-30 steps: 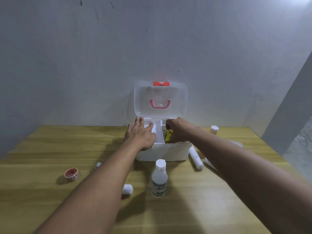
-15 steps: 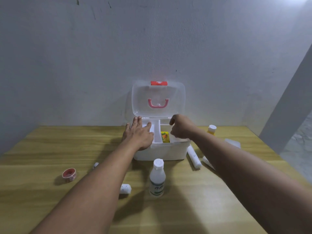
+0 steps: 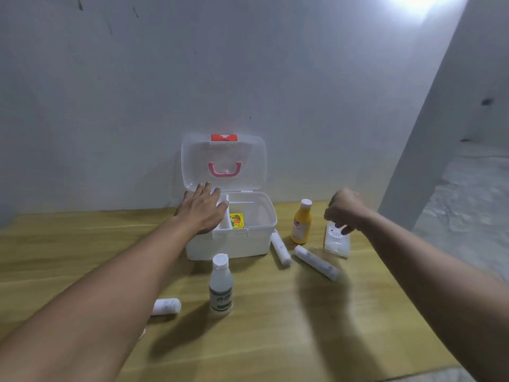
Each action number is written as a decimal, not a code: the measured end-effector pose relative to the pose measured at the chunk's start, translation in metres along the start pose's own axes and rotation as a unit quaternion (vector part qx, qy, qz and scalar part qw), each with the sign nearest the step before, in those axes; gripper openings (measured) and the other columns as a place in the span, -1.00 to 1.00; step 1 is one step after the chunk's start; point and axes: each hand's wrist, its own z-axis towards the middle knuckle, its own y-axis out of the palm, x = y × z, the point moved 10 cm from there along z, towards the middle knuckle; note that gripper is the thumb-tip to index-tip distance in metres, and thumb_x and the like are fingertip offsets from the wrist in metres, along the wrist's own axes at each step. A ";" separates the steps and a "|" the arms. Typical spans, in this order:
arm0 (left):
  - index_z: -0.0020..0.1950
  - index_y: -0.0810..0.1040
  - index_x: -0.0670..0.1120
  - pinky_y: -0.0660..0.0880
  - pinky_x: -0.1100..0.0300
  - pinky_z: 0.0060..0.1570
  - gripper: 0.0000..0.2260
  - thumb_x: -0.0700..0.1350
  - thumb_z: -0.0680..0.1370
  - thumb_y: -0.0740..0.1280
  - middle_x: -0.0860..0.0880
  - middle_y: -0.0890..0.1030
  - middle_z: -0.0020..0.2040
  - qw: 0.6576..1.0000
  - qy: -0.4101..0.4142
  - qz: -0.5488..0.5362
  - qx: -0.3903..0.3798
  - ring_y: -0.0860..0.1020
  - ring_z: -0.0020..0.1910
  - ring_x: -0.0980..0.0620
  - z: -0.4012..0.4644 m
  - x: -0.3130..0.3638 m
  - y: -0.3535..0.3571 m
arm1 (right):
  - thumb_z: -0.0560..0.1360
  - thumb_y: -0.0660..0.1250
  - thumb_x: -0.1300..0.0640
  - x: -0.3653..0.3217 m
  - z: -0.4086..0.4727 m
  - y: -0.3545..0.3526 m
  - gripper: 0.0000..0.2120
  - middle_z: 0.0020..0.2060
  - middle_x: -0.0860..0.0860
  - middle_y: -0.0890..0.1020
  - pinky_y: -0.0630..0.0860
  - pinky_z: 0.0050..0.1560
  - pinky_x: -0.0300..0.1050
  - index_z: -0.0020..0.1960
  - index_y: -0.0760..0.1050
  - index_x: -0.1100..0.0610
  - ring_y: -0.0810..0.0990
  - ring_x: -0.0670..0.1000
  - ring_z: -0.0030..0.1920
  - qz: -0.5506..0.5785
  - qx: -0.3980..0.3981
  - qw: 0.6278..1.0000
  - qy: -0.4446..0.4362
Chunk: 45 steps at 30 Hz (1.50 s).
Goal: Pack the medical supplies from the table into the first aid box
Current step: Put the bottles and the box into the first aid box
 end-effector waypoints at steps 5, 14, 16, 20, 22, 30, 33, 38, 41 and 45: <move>0.58 0.02 -0.08 -0.12 -0.09 0.52 -0.39 0.22 0.62 -0.10 -0.06 -0.06 0.61 0.999 -0.010 -0.032 -0.020 -0.10 0.59 0.00 0.000 -0.002 0.017 | 0.34 0.49 -0.07 0.035 -0.016 0.032 -0.65 -0.24 0.07 0.55 0.53 -0.27 -0.06 -0.31 0.39 0.12 0.58 0.11 -0.16 -0.116 -0.024 0.992 0.044; 0.58 -0.01 -0.07 -0.16 -0.11 0.51 -0.40 0.22 0.62 -0.09 -0.03 -0.10 0.61 0.999 -0.016 -0.025 -0.021 -0.13 0.59 0.01 0.001 -0.002 0.019 | 0.28 0.44 0.03 0.047 -0.010 0.007 -0.77 -0.19 0.12 0.62 0.58 -0.21 -0.07 -0.24 0.54 0.19 0.62 0.18 -0.17 -0.064 0.036 0.995 0.063; 0.58 0.00 -0.08 -0.16 -0.11 0.51 -0.42 0.18 0.63 -0.10 -0.03 -0.10 0.61 0.999 -0.016 -0.030 -0.021 -0.13 0.59 0.02 0.000 -0.002 0.019 | 0.30 0.42 0.06 0.035 -0.006 -0.019 -0.79 -0.17 0.17 0.62 0.57 -0.20 -0.06 -0.26 0.52 0.21 0.61 0.21 -0.15 -0.059 0.072 0.995 0.046; 0.59 -0.02 -0.10 -0.15 -0.10 0.53 -0.48 0.07 0.66 -0.12 -0.04 -0.11 0.61 0.999 -0.016 -0.029 -0.024 -0.13 0.59 0.02 -0.001 0.000 0.017 | 0.27 0.46 0.08 -0.014 -0.007 -0.069 -0.76 -0.15 0.18 0.63 0.48 -0.28 -0.12 -0.13 0.61 0.21 0.59 0.19 -0.13 -0.026 0.115 0.993 -0.025; 0.59 -0.02 -0.11 -0.15 -0.10 0.53 -0.50 0.02 0.66 -0.11 -0.04 -0.11 0.61 0.999 -0.013 -0.027 -0.023 -0.13 0.59 0.02 -0.001 0.000 0.016 | 0.32 0.49 0.15 -0.049 -0.012 -0.075 -0.69 -0.04 0.16 0.65 0.61 -0.08 -0.01 0.05 0.62 0.20 0.61 0.15 -0.04 -0.002 0.086 0.992 -0.093; 0.59 -0.03 -0.11 -0.15 -0.09 0.54 -0.46 -0.16 0.60 -0.01 -0.05 -0.11 0.61 0.999 -0.014 -0.025 -0.016 -0.13 0.59 0.00 -0.002 -0.001 0.015 | 0.34 0.47 0.26 -0.144 -0.038 -0.008 -0.65 0.11 0.12 0.66 0.59 -0.05 -0.07 0.12 0.63 0.18 0.62 0.13 0.00 -0.120 -0.024 0.965 -0.234; 0.59 -0.04 -0.11 -0.15 -0.09 0.54 -0.45 -0.18 0.59 -0.01 -0.04 -0.11 0.61 0.999 -0.020 -0.030 -0.015 -0.14 0.59 0.00 -0.002 -0.001 0.014 | 0.38 0.43 0.29 -0.160 -0.041 0.026 -0.70 0.10 0.15 0.66 0.60 0.05 -0.02 0.11 0.62 0.23 0.62 0.17 0.07 -0.171 -0.044 0.947 -0.270; 0.59 -0.04 -0.11 -0.15 -0.09 0.54 -0.45 -0.17 0.59 -0.01 -0.05 -0.10 0.61 0.999 -0.016 -0.038 -0.010 -0.13 0.59 0.00 -0.005 -0.001 0.012 | 0.43 0.36 0.34 -0.169 -0.038 0.070 -0.59 0.18 0.12 0.58 0.53 0.09 -0.09 0.27 0.52 0.17 0.54 0.13 0.12 -0.166 -0.090 0.934 -0.302; 0.59 -0.04 -0.11 -0.16 -0.08 0.54 -0.46 -0.17 0.60 0.00 -0.05 -0.09 0.61 0.999 -0.016 -0.050 -0.004 -0.12 0.59 0.00 -0.006 -0.001 0.011 | 0.43 0.34 0.37 -0.168 -0.029 0.087 -0.57 0.23 0.12 0.55 0.51 0.17 -0.06 0.29 0.50 0.17 0.52 0.15 0.17 -0.154 -0.095 0.933 -0.310; 0.59 -0.04 -0.10 -0.17 -0.07 0.54 -0.46 -0.15 0.61 0.00 -0.05 -0.09 0.61 0.999 -0.013 -0.052 -0.006 -0.13 0.59 0.00 -0.006 -0.001 0.011 | 0.38 0.47 0.30 -0.168 -0.024 0.107 -0.55 0.22 0.11 0.56 0.49 0.06 -0.14 0.25 0.53 0.15 0.54 0.14 0.13 -0.137 -0.108 0.931 -0.320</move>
